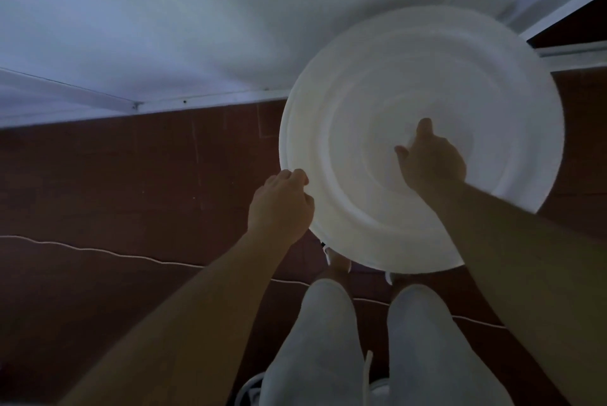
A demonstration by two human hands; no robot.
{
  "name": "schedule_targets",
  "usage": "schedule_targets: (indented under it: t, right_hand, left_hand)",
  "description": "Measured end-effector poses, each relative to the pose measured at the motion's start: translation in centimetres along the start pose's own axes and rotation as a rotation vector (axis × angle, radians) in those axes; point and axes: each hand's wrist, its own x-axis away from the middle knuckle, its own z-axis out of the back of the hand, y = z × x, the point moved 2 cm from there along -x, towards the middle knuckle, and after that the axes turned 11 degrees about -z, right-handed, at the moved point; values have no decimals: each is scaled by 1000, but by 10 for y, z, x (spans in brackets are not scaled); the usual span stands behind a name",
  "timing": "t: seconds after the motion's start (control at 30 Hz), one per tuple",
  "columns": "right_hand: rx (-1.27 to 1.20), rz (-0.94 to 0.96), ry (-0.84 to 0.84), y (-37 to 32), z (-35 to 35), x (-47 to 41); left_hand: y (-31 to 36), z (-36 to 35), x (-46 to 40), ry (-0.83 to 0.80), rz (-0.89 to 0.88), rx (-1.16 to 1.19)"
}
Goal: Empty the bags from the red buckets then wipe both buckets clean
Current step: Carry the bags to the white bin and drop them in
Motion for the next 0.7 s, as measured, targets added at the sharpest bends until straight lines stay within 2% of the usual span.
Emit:
schedule_targets:
  t: [0.27,0.4,0.53,0.7]
  right_hand:
    - [6,-18,-45,-21,-24,-5]
    - [41,-46,-132,-26,-21,-8]
    - [195,-57,-225,-26,-1,2]
    - [229,-27,-224,-10,45,55]
  left_hand:
    - [-8,-18,-10,-8,-6,1]
    - [-8,-20,-10,-11,-21,-8]
    - [-1,-8,-1,-29,-52,-34]
    - [18,26,25,-56,-85,-52]
